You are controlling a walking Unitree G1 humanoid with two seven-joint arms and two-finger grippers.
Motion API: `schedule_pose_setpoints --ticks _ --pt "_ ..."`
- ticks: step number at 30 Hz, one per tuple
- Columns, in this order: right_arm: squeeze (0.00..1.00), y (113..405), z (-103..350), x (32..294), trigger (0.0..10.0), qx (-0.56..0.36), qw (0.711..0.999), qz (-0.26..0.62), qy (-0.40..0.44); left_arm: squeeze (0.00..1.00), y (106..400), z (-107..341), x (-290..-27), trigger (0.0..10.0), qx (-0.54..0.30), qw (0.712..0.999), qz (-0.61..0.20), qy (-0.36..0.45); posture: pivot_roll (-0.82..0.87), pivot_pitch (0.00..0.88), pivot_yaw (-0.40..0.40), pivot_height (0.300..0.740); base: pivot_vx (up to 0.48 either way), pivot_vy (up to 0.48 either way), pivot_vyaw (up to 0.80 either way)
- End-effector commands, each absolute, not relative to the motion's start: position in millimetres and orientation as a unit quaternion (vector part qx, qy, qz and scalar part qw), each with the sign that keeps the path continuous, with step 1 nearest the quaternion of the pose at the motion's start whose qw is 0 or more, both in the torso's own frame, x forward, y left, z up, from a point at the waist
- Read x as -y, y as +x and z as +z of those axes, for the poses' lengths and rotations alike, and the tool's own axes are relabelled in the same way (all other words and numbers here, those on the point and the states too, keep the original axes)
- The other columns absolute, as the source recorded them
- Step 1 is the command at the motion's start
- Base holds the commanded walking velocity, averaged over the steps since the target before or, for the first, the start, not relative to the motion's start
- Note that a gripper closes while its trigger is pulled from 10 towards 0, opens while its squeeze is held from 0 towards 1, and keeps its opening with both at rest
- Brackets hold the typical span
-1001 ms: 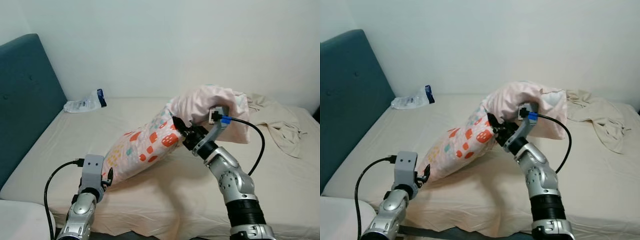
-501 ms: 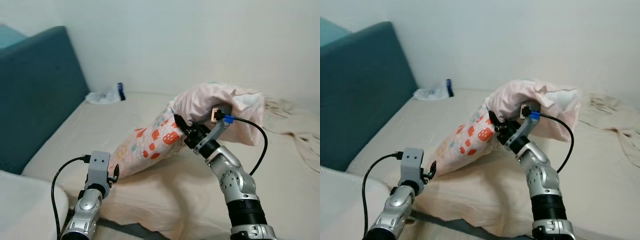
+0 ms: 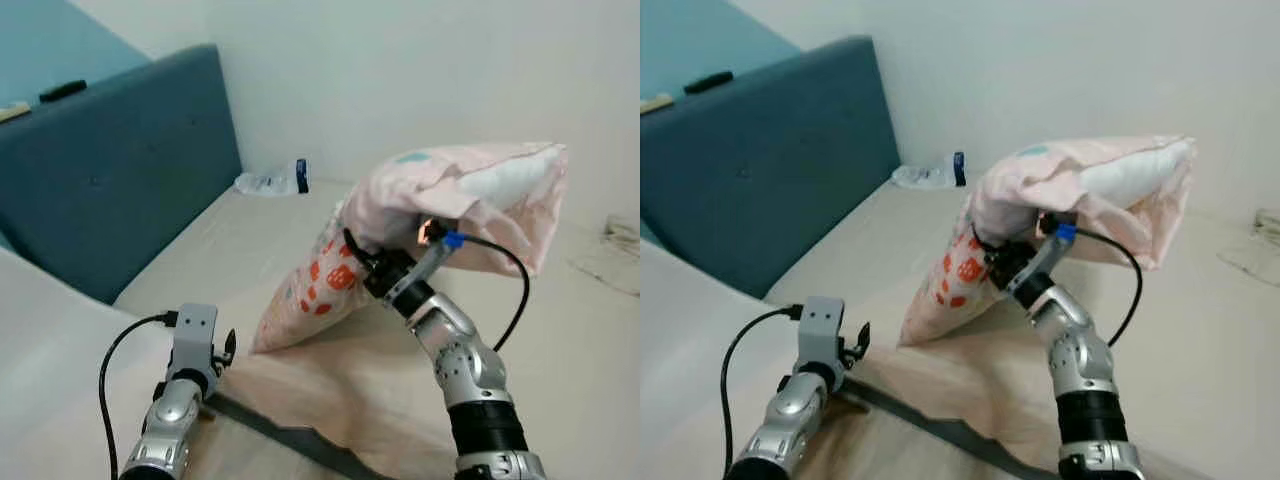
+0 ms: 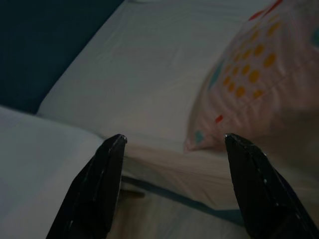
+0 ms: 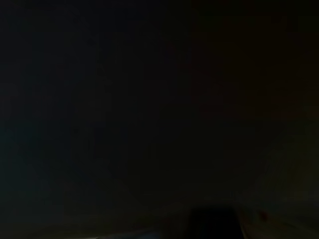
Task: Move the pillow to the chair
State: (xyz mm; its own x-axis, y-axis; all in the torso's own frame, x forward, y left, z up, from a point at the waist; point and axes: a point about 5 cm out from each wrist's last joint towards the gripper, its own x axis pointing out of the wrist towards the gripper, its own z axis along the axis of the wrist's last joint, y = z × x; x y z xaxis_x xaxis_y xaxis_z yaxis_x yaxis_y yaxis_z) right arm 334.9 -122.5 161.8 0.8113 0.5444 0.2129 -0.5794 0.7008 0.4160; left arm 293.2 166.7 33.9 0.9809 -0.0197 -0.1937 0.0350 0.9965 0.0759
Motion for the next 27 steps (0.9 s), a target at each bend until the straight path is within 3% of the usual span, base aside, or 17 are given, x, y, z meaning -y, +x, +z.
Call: schedule_pose_setpoints --ticks 1,27 --pt "0.00 333.3 174.1 114.8 10.0 0.064 0.911 0.331 0.237 0.00 290.7 31.0 -170.3 10.0 -0.104 0.994 -0.011 0.042 0.03 0.000 0.003 0.740 0.000 0.000 0.77" --pt "0.00 334.6 180.6 114.4 10.0 0.075 0.906 0.336 0.246 0.00 291.8 31.6 -162.6 10.0 -0.099 0.994 -0.025 0.028 0.03 0.000 -0.006 0.740 0.000 0.000 0.77"
